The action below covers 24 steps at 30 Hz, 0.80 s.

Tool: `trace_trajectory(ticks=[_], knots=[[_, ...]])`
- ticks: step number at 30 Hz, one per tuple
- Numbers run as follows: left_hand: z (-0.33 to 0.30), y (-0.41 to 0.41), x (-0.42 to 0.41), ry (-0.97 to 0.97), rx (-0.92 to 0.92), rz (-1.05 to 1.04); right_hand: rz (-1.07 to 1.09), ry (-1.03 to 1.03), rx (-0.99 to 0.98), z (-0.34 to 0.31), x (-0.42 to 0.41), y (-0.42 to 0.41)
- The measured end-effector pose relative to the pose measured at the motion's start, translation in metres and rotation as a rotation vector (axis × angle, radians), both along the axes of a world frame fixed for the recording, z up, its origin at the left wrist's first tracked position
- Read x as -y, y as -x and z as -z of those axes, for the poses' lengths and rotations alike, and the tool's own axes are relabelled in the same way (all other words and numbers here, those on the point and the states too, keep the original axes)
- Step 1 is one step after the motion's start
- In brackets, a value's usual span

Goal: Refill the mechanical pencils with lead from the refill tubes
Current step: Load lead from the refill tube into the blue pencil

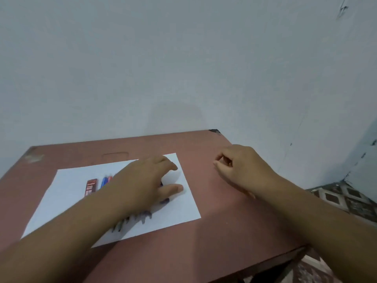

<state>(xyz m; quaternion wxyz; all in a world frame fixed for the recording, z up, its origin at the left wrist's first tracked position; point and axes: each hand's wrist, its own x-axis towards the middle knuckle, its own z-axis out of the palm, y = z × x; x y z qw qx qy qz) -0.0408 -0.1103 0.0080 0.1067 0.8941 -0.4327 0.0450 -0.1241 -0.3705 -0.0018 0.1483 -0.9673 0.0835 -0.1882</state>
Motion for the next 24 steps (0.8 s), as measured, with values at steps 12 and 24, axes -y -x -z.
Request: trace_trajectory(ticks=[12, 24], knots=[[0.009, -0.026, -0.102, -0.029, -0.064, -0.122, -0.420, -0.150, -0.329, -0.010, -0.086, -0.038], [0.027, -0.033, -0.116, 0.044, -0.132, -0.138, -0.446, -0.150, -0.520, -0.022, -0.113, -0.047]])
